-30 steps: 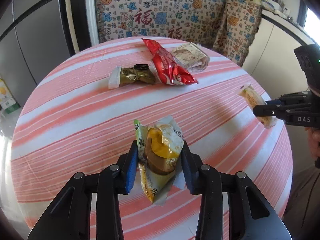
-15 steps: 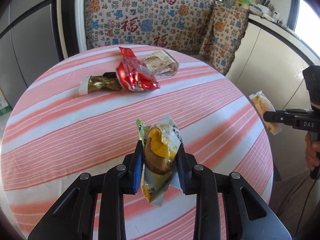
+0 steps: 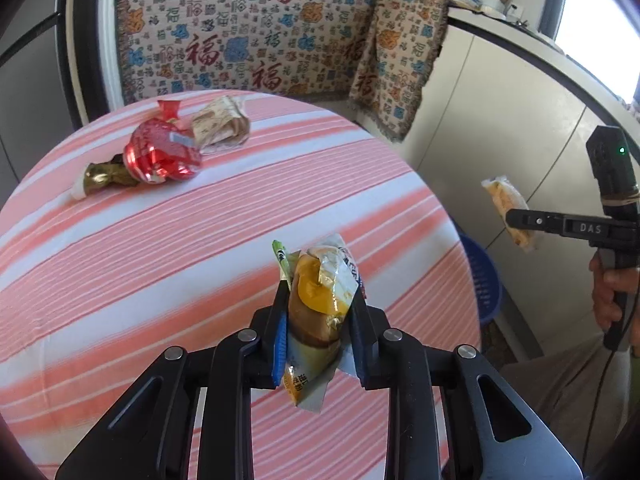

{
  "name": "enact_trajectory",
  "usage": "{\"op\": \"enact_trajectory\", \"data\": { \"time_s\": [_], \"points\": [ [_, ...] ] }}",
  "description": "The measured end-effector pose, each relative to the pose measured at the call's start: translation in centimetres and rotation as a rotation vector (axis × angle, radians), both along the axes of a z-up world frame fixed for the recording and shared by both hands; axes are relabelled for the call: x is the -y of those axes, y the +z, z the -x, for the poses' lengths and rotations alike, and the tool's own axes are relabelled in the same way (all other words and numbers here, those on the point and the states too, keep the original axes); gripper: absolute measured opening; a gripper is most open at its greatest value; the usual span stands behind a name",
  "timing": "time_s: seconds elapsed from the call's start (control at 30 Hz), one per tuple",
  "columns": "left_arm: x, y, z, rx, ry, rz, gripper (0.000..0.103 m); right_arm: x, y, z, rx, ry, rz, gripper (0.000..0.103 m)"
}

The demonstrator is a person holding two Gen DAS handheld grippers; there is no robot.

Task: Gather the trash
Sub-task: 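Carry the snack bag and bread wrapper over the wastebasket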

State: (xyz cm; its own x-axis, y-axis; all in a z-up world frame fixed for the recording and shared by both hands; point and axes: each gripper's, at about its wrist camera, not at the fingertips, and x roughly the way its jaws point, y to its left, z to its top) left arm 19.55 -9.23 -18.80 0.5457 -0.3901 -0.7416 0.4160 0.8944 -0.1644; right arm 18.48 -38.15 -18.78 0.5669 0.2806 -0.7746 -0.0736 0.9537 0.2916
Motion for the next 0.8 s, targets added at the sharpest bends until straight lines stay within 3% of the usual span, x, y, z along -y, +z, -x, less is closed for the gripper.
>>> {"op": "enact_trajectory", "data": {
  "time_s": [0.43,0.67,0.8],
  "points": [
    [13.9,3.4,1.4,0.014,-0.198,0.101,0.025,8.3,0.1,2.6,0.029,-0.154,0.010,0.016],
    [20.7,1.4,0.3,-0.026,-0.244,0.097,0.025,12.2,0.2,1.9,0.040,-0.213,0.026,0.016],
    [23.1,-0.1,-0.5,-0.050,-0.247,0.091,0.025,14.7,-1.3,1.3,0.028,-0.264,0.041,0.016]
  ]
}}
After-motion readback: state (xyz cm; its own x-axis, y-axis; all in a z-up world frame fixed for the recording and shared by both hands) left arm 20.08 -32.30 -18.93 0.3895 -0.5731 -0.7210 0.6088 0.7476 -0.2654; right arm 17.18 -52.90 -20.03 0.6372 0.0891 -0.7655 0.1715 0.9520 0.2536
